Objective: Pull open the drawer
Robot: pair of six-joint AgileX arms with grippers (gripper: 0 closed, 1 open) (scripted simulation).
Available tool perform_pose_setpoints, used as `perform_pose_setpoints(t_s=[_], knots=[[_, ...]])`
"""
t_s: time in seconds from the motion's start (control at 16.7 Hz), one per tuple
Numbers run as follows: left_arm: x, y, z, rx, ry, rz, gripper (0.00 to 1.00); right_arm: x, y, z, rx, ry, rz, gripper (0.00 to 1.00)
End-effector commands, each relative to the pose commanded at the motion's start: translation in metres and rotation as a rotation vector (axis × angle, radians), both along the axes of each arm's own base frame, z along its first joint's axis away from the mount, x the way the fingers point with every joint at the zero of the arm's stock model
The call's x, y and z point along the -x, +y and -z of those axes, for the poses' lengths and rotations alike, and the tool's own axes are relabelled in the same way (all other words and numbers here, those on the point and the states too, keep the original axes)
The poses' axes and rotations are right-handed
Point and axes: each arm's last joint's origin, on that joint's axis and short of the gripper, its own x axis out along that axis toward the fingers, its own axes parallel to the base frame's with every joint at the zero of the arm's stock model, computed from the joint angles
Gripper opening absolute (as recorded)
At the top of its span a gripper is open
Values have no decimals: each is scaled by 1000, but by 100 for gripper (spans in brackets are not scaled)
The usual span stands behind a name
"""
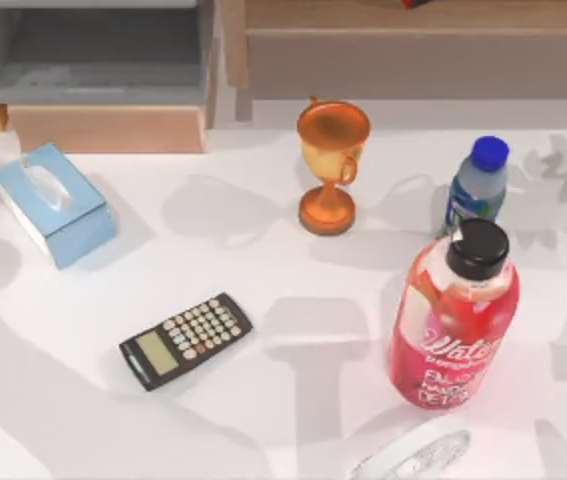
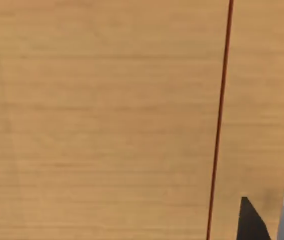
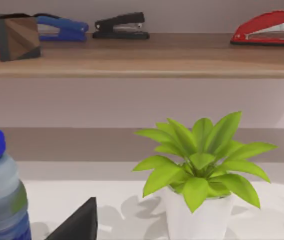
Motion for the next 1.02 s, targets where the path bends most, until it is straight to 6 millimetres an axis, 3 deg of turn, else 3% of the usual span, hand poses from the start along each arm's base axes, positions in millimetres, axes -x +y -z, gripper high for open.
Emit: perform_pose_setpoints(t_s=[0.6, 1.02], knots=[[5, 3, 2, 10, 10, -7, 0, 0, 0, 0, 0, 0, 0, 100], [60, 2, 6, 18, 24, -4, 0, 0, 0, 0, 0, 0, 0, 100]])
